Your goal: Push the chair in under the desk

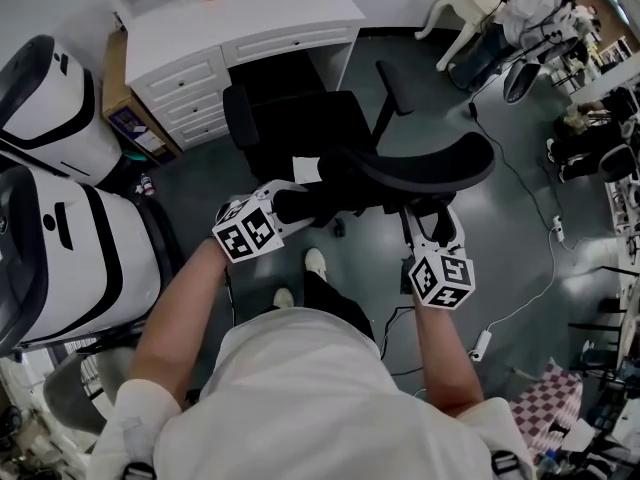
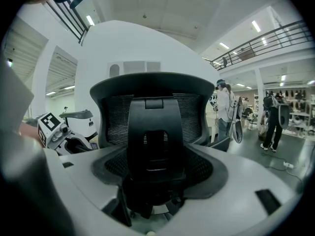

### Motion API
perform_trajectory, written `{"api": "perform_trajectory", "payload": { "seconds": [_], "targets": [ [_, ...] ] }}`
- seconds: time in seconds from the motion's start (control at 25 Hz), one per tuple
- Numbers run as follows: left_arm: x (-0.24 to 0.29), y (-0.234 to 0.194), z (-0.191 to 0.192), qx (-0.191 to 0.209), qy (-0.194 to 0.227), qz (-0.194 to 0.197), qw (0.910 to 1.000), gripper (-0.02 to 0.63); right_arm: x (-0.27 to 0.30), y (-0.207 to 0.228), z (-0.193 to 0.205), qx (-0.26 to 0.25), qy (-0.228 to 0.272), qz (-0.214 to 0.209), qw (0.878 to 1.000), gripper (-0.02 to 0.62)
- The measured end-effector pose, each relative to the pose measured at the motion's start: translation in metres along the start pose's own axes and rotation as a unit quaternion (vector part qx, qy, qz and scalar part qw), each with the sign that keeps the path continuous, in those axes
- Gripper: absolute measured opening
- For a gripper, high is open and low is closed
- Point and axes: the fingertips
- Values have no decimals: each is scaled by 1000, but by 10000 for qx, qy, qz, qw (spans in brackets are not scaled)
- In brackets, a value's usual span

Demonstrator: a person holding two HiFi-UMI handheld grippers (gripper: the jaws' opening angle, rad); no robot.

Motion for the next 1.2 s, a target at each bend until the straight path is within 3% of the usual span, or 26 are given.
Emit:
{"api": "perform_trajectory", "payload": {
  "seconds": [1.2],
  "targets": [
    [12, -109, 45, -392, -352, -179, 9985, 178, 121, -11, -34, -108, -120, -277, 9995, 314]
  ]
}}
Point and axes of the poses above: the fingertips, and each gripper's own axes: x forward along the fingers, y to its right, z out of its underside, and after that the axes turned 12 degrees about x, right-handed
